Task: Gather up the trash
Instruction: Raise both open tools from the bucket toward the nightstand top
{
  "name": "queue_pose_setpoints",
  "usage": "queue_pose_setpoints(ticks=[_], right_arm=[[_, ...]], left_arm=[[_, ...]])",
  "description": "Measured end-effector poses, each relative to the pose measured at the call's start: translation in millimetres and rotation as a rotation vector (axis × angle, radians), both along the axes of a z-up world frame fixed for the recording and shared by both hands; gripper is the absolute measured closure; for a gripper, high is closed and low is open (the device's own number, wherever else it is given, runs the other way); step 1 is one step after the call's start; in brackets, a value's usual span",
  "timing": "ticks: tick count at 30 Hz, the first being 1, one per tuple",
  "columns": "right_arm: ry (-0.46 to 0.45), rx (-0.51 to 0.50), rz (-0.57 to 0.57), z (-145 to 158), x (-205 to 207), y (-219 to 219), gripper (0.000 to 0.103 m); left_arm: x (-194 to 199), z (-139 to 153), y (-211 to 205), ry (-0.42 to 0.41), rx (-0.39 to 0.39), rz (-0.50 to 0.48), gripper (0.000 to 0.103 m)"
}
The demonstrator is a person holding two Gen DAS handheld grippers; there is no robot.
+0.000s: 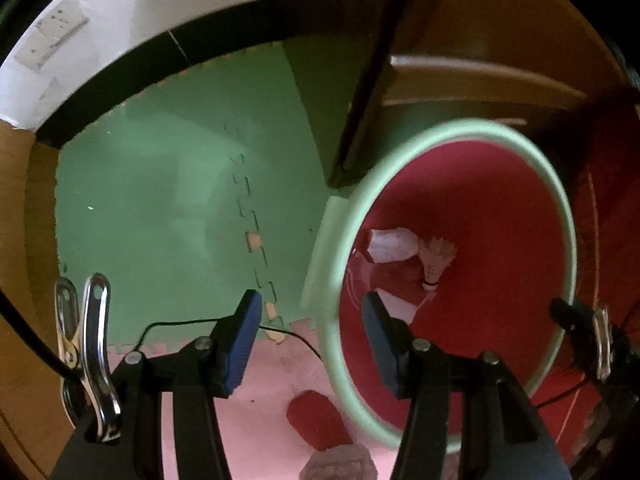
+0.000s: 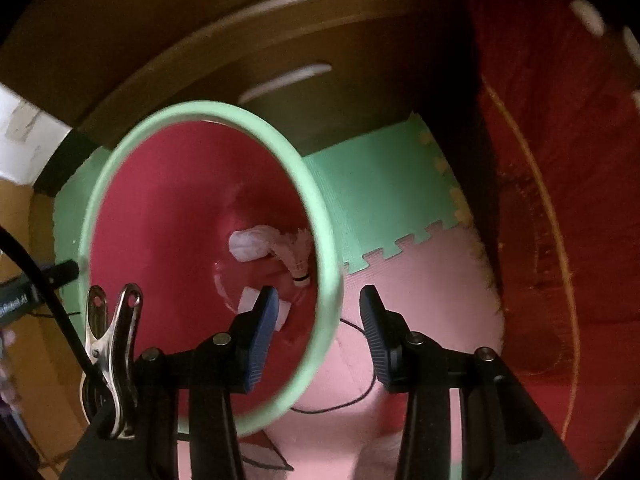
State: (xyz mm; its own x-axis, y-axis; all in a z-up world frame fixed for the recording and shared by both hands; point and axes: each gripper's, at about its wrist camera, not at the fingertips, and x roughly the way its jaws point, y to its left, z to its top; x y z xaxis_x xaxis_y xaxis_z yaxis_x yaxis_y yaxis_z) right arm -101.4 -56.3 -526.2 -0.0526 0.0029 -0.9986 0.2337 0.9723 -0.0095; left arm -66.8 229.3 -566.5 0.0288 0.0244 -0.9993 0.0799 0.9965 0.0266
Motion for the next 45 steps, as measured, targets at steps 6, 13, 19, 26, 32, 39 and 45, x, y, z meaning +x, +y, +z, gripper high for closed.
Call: queue_pose_setpoints(ticks=[6,13,19,26,32,39,45], right_arm=[[0.073,0.052,0.026,-32,8,-9,0.076],[0.049,0.03,0.07,-32,18,-38,0.085],[0.007,-0.022,0.074,-27,39,-93,0.085],[-0.048,-0.047,0.159,-28,50,-106,0.085],[-0.073,-0.01,0.177,-13,48,-105,0.066],[-0.099,0.0,0.209,23,27,-96,0.053],[-0.13,0.016,0.196,78,5,-91,0.053]], left_arm=[[-3,-34,-13,0.051,-0.01,0.068,0.047],[-5,-39,-42,0.058,-0.084,0.157,0.052],[8,-40,-96,-0.005,-0.099,0.093,0.054],[7,-39,-113,-0.014,-0.057,0.048,0.054],[-2,-19,-106,-0.024,-0.041,0.064,0.052],[-21,32,-93,-0.06,-0.021,0.06,0.051],[-44,103,-83,-0.088,-0.018,0.066,0.051]])
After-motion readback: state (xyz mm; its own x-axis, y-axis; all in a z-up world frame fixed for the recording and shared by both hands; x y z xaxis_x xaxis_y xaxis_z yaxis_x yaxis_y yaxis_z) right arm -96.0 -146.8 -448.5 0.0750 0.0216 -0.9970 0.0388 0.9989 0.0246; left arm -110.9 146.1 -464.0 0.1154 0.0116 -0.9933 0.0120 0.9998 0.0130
